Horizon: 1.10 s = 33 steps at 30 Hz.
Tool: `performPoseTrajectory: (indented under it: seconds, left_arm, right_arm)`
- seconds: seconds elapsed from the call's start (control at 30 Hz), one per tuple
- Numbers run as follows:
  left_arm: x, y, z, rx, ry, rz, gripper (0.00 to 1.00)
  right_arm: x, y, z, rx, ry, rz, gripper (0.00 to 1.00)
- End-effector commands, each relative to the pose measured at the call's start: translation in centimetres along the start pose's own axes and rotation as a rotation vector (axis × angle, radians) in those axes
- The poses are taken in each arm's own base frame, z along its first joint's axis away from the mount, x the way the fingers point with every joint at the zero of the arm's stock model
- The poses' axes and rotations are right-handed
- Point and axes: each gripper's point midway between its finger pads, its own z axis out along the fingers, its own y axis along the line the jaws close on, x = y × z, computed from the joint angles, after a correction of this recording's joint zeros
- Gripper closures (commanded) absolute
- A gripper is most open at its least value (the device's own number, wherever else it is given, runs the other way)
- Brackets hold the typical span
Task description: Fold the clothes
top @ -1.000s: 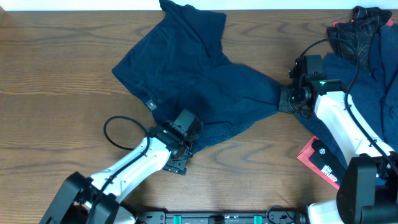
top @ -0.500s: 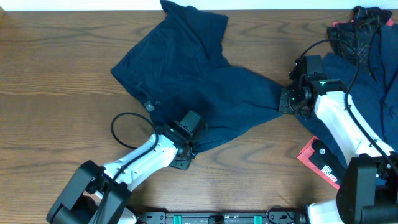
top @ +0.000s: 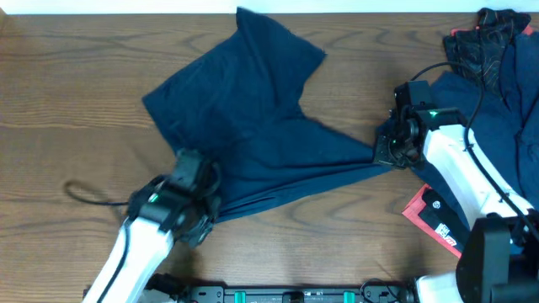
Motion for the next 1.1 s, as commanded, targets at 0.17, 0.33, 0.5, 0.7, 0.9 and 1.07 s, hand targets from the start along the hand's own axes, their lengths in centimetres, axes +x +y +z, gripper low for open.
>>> performPoseTrajectory:
  seconds: [0.17, 0.33, 0.5, 0.7, 0.9, 1.07]
  left_arm:
    - [-1.0, 4.1, -5.2, 0.136, -0.192, 0.325, 0.94]
    - [-0.7, 4.1, -8.8, 0.284, -0.276, 0.408, 0.94]
    - [-0.3, 4.8, -10.9, 0.302, -0.29, 0.433, 0.94]
    - [0.2, 5.7, -13.7, 0.322, -0.308, 0.459, 0.94]
    - [-1.2, 5.8, -15.2, 0.31, -0.408, 0.453, 0.93]
    - [-3.6, 5.0, -16.0, 0.296, -0.538, 0.405, 0.93]
  right_arm:
    - [-1.6, -2.9, -7.8, 0.077, -0.278, 0.055, 0.99]
    - [-0.9, -2.9, -13.1, 0.018, -0.442, 0.034, 0.99]
    - [0.2, -3.1, -18.0, -0.039, -0.609, 0.025, 0.99]
    - [0.4, -3.8, -23.4, -0.063, -0.838, 0.016, 0.99]
    - [-2.4, -2.2, -26.8, -0.087, -1.013, -0.095, 0.99]
    - [-6.4, 1.4, -25.9, -0.161, -1.036, -0.222, 0.99]
